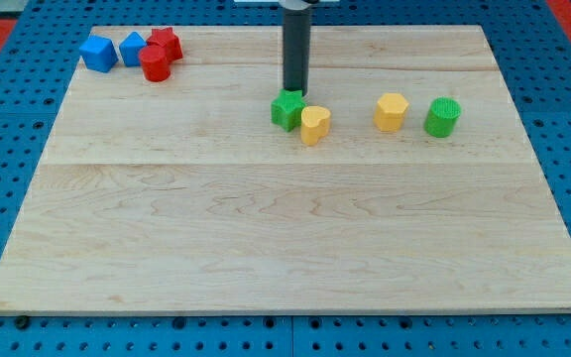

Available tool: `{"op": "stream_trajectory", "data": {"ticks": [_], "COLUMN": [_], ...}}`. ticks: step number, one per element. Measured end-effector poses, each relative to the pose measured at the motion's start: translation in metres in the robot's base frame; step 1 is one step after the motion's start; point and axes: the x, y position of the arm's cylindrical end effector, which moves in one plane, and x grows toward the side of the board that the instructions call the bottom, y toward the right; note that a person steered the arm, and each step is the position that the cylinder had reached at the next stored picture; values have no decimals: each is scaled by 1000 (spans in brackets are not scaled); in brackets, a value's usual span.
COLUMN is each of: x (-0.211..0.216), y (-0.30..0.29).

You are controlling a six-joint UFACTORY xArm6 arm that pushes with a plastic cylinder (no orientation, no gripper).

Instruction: Point at the yellow heart

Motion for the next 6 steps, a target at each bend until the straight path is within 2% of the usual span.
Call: {"op": "stream_trajectory", "data": {"ticks": [2,3,4,6], "x": [10,63,90,85], "y": [-66,-69,-49,27]}}
